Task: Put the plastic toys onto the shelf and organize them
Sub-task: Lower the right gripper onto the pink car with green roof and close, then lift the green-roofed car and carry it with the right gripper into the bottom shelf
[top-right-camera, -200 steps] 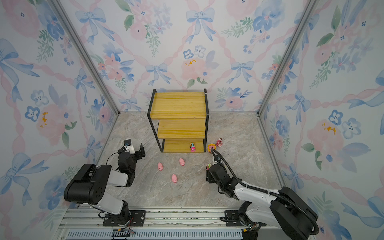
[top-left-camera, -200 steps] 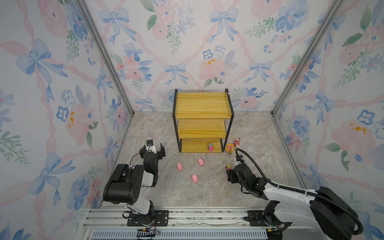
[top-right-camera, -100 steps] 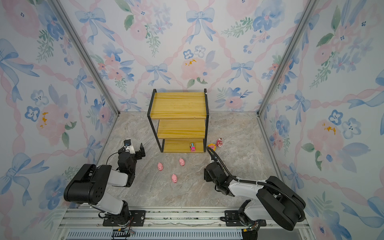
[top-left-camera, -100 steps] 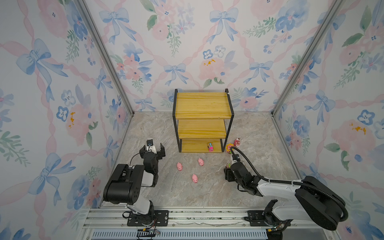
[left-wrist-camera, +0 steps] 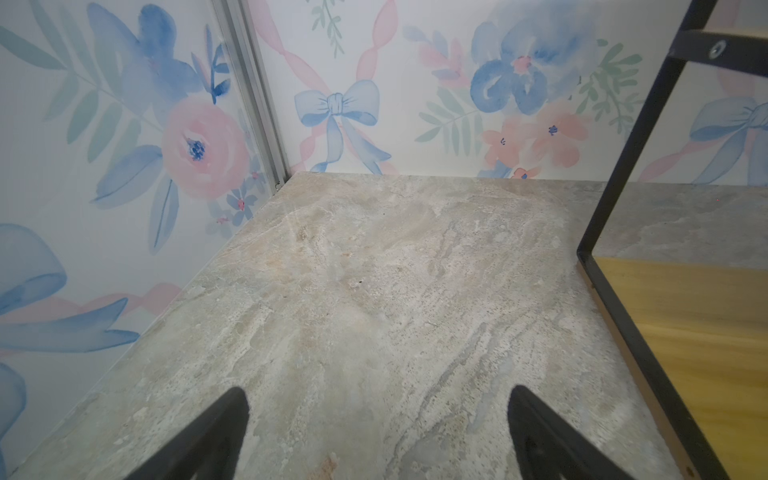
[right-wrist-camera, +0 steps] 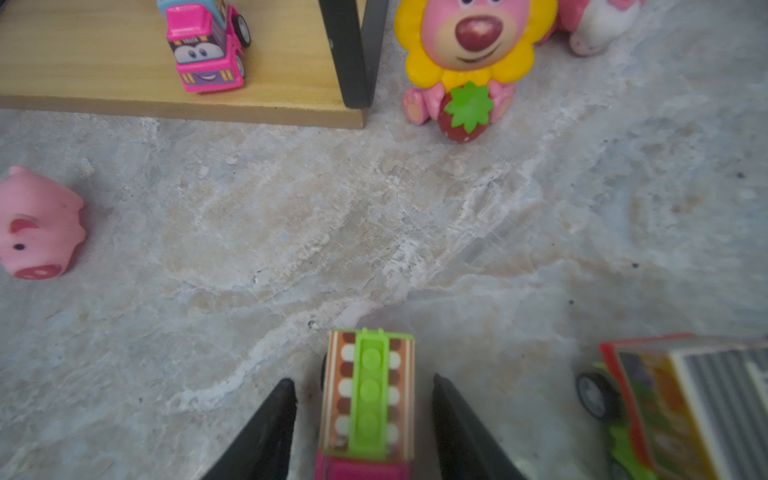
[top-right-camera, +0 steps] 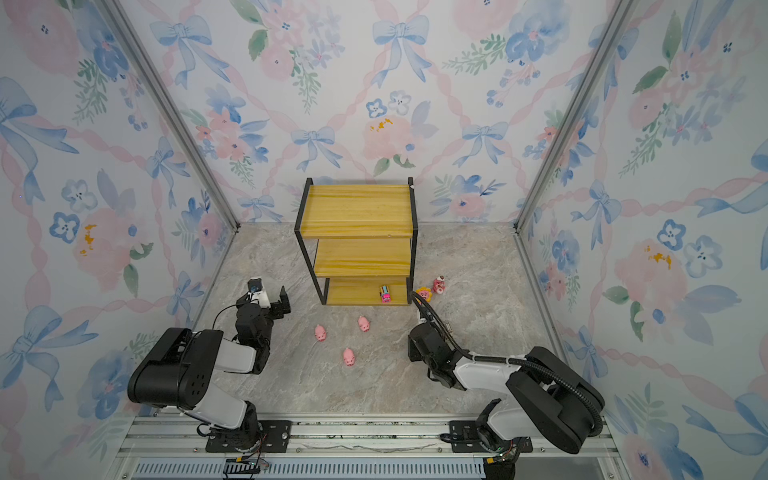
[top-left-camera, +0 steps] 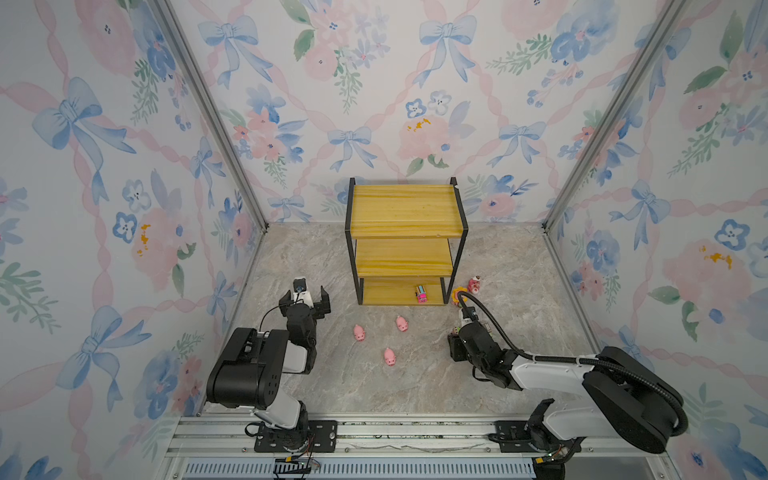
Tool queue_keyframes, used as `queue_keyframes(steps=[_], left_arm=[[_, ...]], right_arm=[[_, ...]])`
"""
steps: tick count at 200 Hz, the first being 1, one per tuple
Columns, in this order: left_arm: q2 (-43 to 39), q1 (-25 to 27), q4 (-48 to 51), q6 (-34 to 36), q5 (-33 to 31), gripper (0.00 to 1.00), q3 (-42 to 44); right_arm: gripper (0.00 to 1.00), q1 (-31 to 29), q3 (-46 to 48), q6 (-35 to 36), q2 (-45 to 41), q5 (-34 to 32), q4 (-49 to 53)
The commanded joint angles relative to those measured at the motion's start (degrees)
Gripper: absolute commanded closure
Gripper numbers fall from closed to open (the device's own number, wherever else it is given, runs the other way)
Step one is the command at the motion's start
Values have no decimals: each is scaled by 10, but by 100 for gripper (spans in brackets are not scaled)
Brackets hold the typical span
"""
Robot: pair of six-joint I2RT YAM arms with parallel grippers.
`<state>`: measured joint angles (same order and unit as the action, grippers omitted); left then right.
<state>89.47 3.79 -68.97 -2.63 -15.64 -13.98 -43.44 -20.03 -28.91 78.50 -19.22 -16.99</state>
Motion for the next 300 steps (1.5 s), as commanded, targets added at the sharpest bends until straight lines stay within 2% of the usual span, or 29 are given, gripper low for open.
queue_keyframes(steps=[1, 54, 99, 137, 188, 224, 267, 300], left_arm=[[1, 2, -7, 0, 0, 2, 6], [0, 2, -8, -1, 0, 2, 5], [1, 2, -7, -1, 0, 2, 6], [1, 2, -7, -1, 0, 2, 6], [1, 2, -7, -1, 0, 2, 5], [-7, 2, -7, 7, 9, 3, 4], [-67, 4, 77, 20, 34, 2, -16], [-144, 8, 171, 26, 81, 2, -33]], right_arm=[[48, 4, 2, -1, 3, 1, 0], [51, 0, 15, -5, -4, -2, 2], [64, -7, 11, 5, -1, -2, 3], [71, -16, 4, 17, -3, -1, -1], [74, -49, 0, 52, -31, 2, -36], [74, -61, -45, 79, -45, 3, -6], [75, -58, -95, 104, -20, 9, 10], [76, -63, -121, 107, 17, 16, -10]])
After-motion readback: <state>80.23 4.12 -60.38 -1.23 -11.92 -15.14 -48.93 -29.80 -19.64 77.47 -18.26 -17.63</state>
